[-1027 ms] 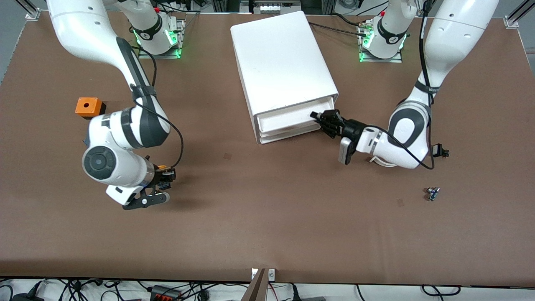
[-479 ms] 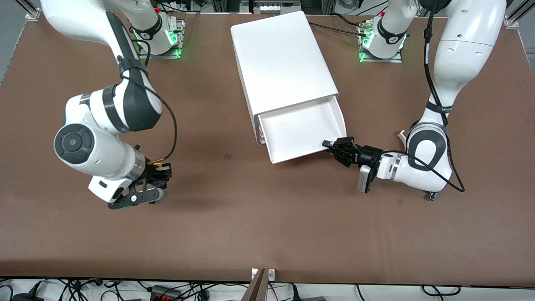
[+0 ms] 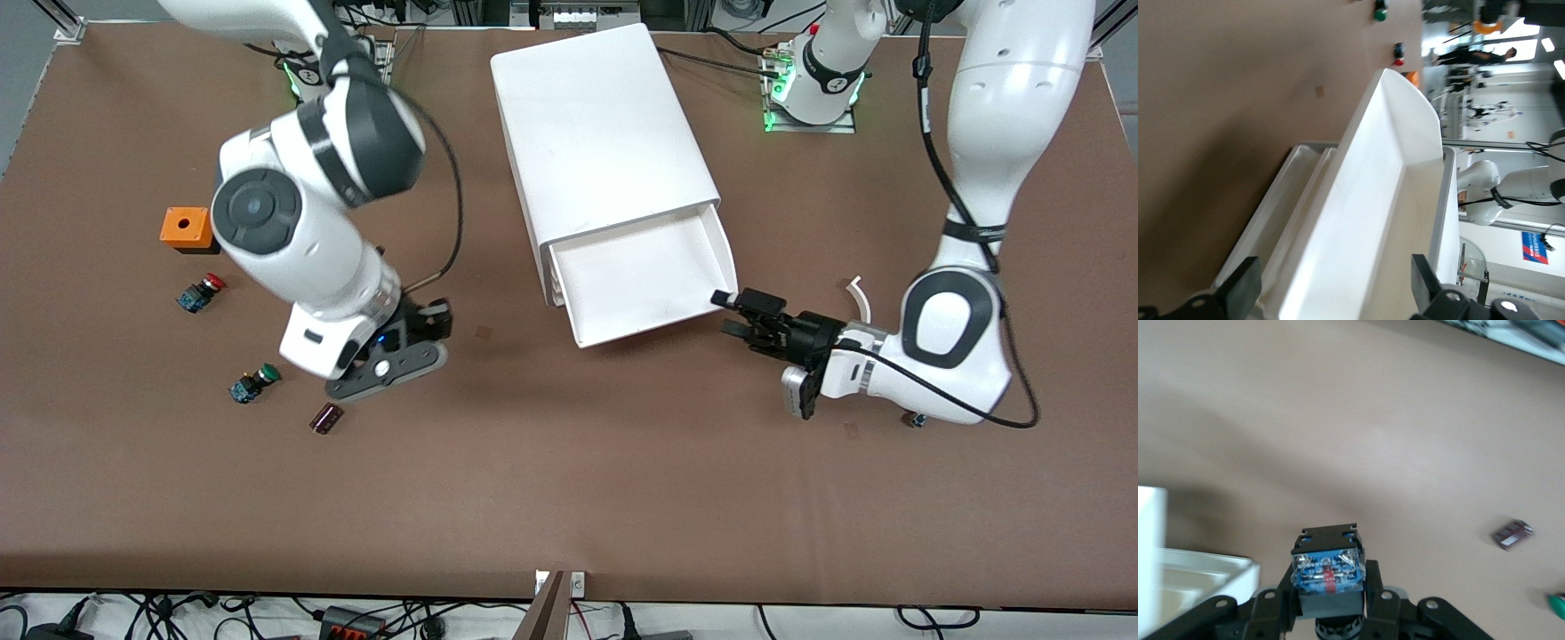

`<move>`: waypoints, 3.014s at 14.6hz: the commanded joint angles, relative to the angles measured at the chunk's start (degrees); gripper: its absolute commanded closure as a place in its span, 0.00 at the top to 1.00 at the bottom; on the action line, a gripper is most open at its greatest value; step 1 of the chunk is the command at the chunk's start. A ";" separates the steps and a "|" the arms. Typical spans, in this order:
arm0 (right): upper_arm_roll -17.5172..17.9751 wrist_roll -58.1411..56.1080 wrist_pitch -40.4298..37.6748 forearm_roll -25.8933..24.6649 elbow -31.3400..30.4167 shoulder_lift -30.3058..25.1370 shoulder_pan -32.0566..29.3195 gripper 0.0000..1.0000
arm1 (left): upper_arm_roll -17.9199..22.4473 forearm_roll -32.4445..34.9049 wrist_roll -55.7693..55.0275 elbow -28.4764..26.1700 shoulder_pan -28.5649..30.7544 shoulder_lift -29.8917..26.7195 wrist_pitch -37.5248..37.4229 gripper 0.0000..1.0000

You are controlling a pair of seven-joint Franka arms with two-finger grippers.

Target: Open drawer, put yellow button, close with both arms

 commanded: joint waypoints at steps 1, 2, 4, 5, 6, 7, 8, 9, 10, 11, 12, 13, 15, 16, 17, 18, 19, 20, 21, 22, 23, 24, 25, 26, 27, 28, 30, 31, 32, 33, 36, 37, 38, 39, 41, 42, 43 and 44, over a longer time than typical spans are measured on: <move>-0.23 3.63 2.57 1.60 1.62 0.08 3.71 0.00 | -0.09 9.31 -11.29 4.75 0.24 -2.31 -4.84 1.00; -0.23 5.21 4.06 1.51 1.62 0.08 5.47 0.00 | -0.09 12.30 -14.81 5.28 0.24 -3.45 -5.64 1.00; -0.32 8.82 7.48 1.51 1.62 0.69 9.51 0.00 | -0.09 19.15 -22.98 5.38 0.06 -5.91 -5.73 1.00; -0.32 10.49 9.33 1.51 1.62 1.04 11.01 0.00 | -0.27 23.44 -26.06 5.64 -0.11 -6.70 -5.73 1.00; -0.32 12.07 10.83 1.51 1.62 1.66 12.07 0.00 | -0.53 28.45 -28.44 5.73 -0.64 -7.67 -5.73 1.00; -0.32 13.22 12.41 1.51 1.62 2.27 13.04 0.00 | -0.97 34.41 -29.51 5.73 -0.90 -8.72 -5.73 1.00; -0.32 13.84 14.16 1.51 1.62 2.63 13.83 0.00 | -1.15 39.87 -29.35 5.81 -1.08 -9.86 -5.73 1.00; -0.32 15.32 15.66 1.51 1.62 3.15 14.79 0.00 | -1.24 46.19 -29.08 6.42 -1.78 -10.92 -5.64 1.00; -0.32 17.77 17.07 1.51 1.62 3.77 15.85 0.00 | -1.24 51.12 -29.17 8.26 -1.96 -11.28 -5.64 1.00; -0.58 20.15 18.04 1.25 1.62 4.90 17.34 0.00 | -1.06 53.44 -29.34 10.45 -2.05 -11.19 -5.73 1.00; -0.84 22.87 18.22 1.07 1.62 5.78 18.48 0.00 | -0.45 54.50 -29.17 12.91 -1.96 -11.19 -5.38 1.00; -0.84 24.55 17.62 0.98 1.53 6.14 18.93 0.00 | -0.36 54.51 -28.91 15.20 -1.26 -11.02 -5.21 1.00; -0.76 25.79 16.74 1.07 1.18 6.93 18.93 0.00 | -0.36 54.60 -29.69 16.27 0.41 -10.75 -5.12 1.00; -0.67 25.88 16.56 1.16 1.18 7.46 18.93 0.00 | -0.27 54.69 -29.69 15.93 0.76 -10.75 -5.20 1.00; -0.67 25.97 16.55 1.25 1.18 7.99 18.93 0.00 | -0.27 54.25 -29.61 15.75 1.63 -10.67 -5.20 1.00; -0.49 26.58 16.47 1.42 1.18 8.25 18.93 0.00 | -0.36 54.25 -29.61 15.75 1.99 -10.75 -5.20 1.00; -0.41 28.07 16.55 1.51 1.18 8.43 18.93 0.00 | -0.36 54.25 -29.69 15.75 1.91 -10.75 -5.20 1.00; -0.32 28.95 16.47 1.51 1.18 8.78 19.20 0.00 | -0.36 54.25 -29.69 15.75 1.91 -10.75 -5.20 1.00; -0.40 29.13 16.47 1.51 1.18 9.04 19.28 0.00 | -0.36 54.25 -29.69 15.75 1.91 -10.75 -5.20 1.00; -0.40 29.22 16.64 1.51 1.27 9.48 19.37 0.00 | -0.36 54.25 -29.61 15.75 1.99 -10.75 -5.20 1.00; -0.32 29.22 17.16 1.51 1.27 9.75 19.37 0.00 | -0.36 54.25 -29.61 15.75 2.00 -10.75 -5.20 1.00; -0.40 29.31 17.34 1.51 1.35 10.10 19.37 0.00 | -0.36 54.25 -29.69 15.75 2.00 -10.75 -5.20 1.00; -0.32 29.31 17.52 1.51 1.36 10.10 19.37 0.05 | -0.36 54.25 -29.69 15.75 1.91 -10.75 -5.20 1.00; -0.32 29.23 17.52 1.60 1.36 10.10 19.37 0.43 | -0.36 54.25 -29.78 15.75 1.73 -10.75 -5.20 1.00; -0.32 29.22 17.43 1.60 1.36 10.01 19.37 0.99 | -0.36 54.42 -29.78 15.75 1.47 -10.75 -5.29 1.00; -0.32 29.40 17.26 1.60 1.53 9.93 19.46 1.00 | -0.44 54.43 -29.78 15.75 1.47 -10.75 -5.29 1.00; -0.32 30.97 16.64 1.60 1.62 9.40 19.72 1.00 | -0.45 54.34 -29.78 15.75 1.73 -10.75 -5.29 1.00; -0.32 32.29 16.73 1.60 1.62 9.31 19.81 1.00 | -0.45 54.34 -29.78 15.75 1.73 -10.75 -5.29 1.00; -0.14 33.17 16.64 1.60 1.79 9.22 19.73 1.00 | -0.45 54.34 -29.78 15.75 1.73 -10.75 -5.29 1.00; -0.05 33.27 16.64 1.60 1.88 8.44 19.55 1.00 | -0.45 54.34 -29.78 15.75 1.82 -10.75 -5.29 1.00; -0.75 33.18 12.62 1.51 3.19 6.59 17.71 1.00 | -0.79 54.25 -29.87 15.75 1.47 -10.75 -5.20 1.00; -0.76 33.01 9.47 1.25 4.07 6.50 15.53 1.00 | -0.97 54.25 -30.22 15.75 1.03 -10.67 -5.03 1.00; -0.76 32.48 7.35 0.99 4.78 6.24 13.59 1.00 | -1.06 54.16 -31.27 15.57 0.07 -10.58 -4.85 1.00; -0.84 31.08 5.67 0.46 4.78 5.97 11.40 1.00 | -1.06 54.08 -33.02 15.48 -0.98 -10.14 -3.63 1.00; -1.63 25.65 3.90 -2.25 4.61 5.00 7.96 1.00 | -1.06 54.08 -36.88 14.79 -3.88 -9.26 0.40 1.00; -1.90 22.92 2.77 -3.14 4.52 4.48 5.69 1.00 | -1.06 53.99 -38.90 13.04 -4.85 -9.26 2.42 1.00; -1.90 20.37 0.49 -3.58 4.43 4.21 3.40 1.00 | -1.06 53.03 -41.19 11.46 -6.08 -9.26 5.40 1.00; -1.99 17.30 -2.75 -5.41 4.52 4.04 1.38 1.00 | -1.06 51.28 -42.77 9.87 -6.53 -9.09 7.87 1.00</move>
